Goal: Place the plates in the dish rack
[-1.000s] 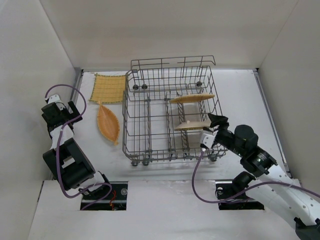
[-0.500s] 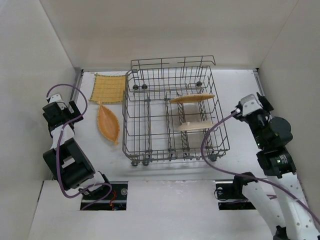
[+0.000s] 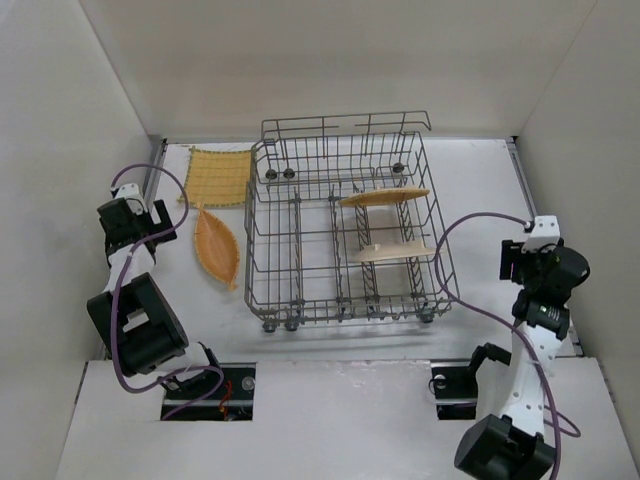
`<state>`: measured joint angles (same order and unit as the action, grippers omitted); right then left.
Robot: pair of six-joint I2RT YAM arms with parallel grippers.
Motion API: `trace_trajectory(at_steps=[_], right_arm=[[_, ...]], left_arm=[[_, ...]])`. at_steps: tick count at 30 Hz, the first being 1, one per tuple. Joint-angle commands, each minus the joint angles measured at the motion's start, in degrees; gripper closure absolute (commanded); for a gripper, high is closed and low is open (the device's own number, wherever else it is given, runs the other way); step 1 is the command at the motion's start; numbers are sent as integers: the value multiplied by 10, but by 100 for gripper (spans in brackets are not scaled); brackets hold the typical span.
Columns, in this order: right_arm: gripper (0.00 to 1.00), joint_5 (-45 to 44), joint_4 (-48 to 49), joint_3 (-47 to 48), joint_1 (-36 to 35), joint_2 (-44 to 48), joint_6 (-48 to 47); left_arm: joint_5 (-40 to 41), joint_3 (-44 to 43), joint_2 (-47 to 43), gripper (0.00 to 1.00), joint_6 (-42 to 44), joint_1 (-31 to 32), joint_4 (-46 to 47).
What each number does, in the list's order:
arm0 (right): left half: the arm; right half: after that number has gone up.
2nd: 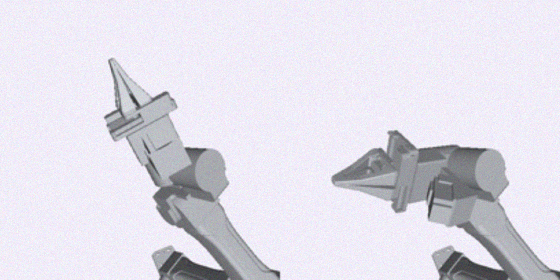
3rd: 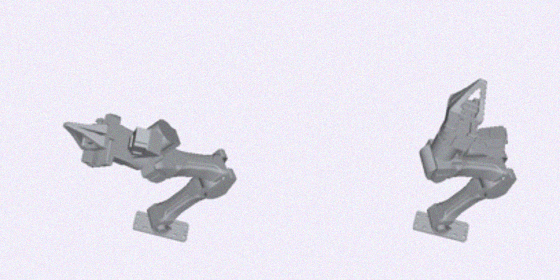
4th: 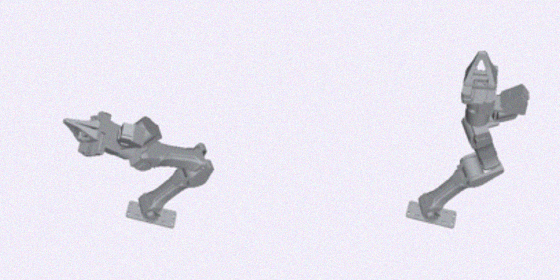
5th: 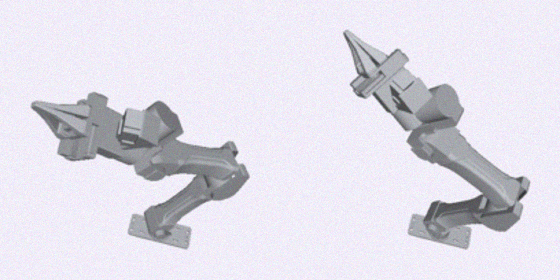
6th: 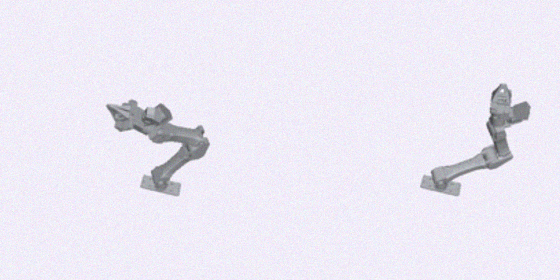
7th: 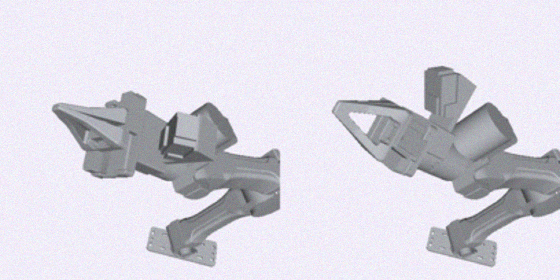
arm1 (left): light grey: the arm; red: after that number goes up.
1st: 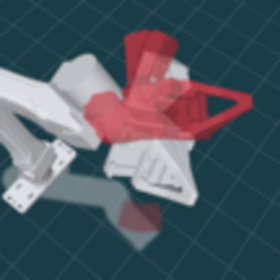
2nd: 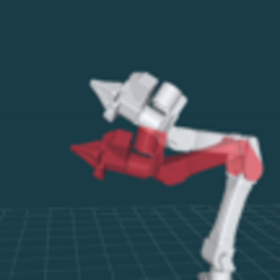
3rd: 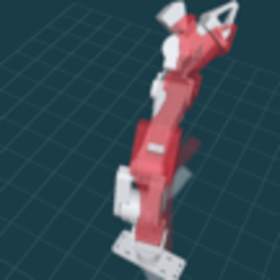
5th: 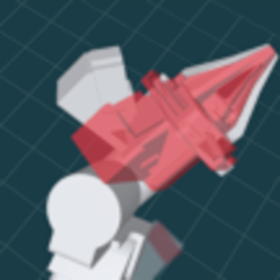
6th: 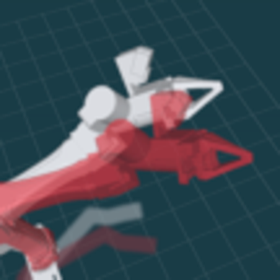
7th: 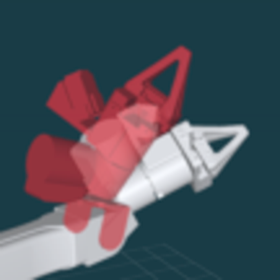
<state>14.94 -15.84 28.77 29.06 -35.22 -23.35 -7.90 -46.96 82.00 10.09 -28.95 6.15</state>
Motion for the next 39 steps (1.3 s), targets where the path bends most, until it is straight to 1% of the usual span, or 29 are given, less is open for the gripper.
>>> trace_trajectory(at_steps=[1,5,9,11,14,18,19,21,22,23,25,26,29,34,37,39], right_arm=[[28,81,21,0,31,9,24],[28,76,16,-8,35,10,34],[27,70,27,-9,39,14,28],[26,69,25,0,49,14,32],[27,64,19,15,52,-4,38],[27,47,24,27,50,-26,38],[27,44,25,28,47,-31,38],[28,40,27,31,40,-41,38],[28,38,28,32,38,-46,38],[28,35,33,33,34,-51,38],[28,32,41,37,32,-60,38],[28,31,42,40,31,-67,38],[28,31,43,53,31,-86,38],[28,30,41,69,31,-104,37],[28,29,38,74,31,-107,36],[28,29,34,79,31,-108,37]], left_arm=[[-18,-31,-4,0,13,3,-17],[-76,-99,34,0,6,-4,-86],[-159,-176,83,0,-44,-10,-167],[-199,-196,90,0,-64,-10,-205],[-225,-173,54,0,-105,-7,-217],[-235,-116,-20,0,-117,13,-230],[-236,-106,-34,1,-118,17,-235],[-237,-91,-54,10,-124,18,-250],[-240,-82,-65,17,-132,18,-257],[-244,-70,-75,20,-139,18,-264],[-254,-47,-93,22,-145,13,-276],[-257,-36,-102,26,-148,12,-280],[-258,-12,-115,30,-156,10,-292],[-257,17,-113,30,-166,-4,-294],[-258,28,-95,38,-177,-5,-289],[-257,31,-81,39,-183,-5,-283]])
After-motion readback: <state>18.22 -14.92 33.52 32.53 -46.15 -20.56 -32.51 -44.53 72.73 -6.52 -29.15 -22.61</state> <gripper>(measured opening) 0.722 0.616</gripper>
